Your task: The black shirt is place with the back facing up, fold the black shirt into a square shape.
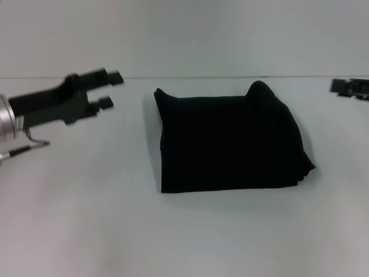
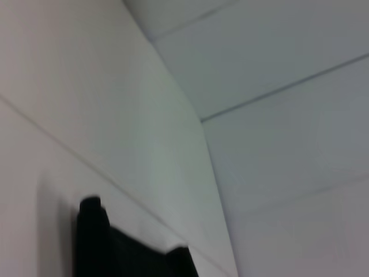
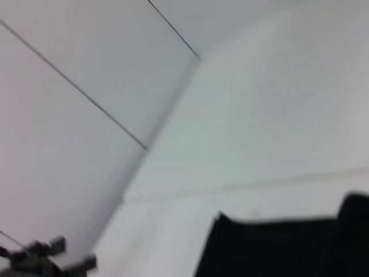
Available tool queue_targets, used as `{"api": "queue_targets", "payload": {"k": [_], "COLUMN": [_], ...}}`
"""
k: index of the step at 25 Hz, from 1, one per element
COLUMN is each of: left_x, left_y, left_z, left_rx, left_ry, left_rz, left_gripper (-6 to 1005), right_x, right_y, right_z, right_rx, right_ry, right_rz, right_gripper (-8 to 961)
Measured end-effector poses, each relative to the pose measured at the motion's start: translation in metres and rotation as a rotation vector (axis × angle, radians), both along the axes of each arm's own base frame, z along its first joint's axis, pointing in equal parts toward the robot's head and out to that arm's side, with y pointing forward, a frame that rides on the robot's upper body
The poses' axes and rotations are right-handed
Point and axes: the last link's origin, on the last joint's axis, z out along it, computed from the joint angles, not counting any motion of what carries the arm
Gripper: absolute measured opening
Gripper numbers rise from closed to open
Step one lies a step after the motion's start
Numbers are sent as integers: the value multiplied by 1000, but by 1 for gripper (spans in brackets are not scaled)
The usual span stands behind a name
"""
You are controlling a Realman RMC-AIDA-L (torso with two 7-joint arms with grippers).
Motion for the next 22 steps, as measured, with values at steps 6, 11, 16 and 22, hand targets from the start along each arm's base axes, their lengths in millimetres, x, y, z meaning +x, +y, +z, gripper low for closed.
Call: {"api": "queue_targets", "payload": {"k": [6,11,16,22], "left_x": [2,0,-10,-9], "left_y": [-24,-43,-55,-52], "left_z": [-13,-37,-69,-100], "left_rx": [-161,-294,-353,-363], "left_ry": [-46,-106,-105,-96], "left_rz": [-36,28,146,242], "left_gripper": [776,777,755,728], "right_x": [40,55,57,44], "right_y": [-46,-70,-70,-54], "right_z": [-6,-6,-3,-3], "right_rx": [206,385,470,471], "right_ry": [38,56,113,128], "right_rz": [71,100,79,123], "right_gripper": [522,708,869,864]}}
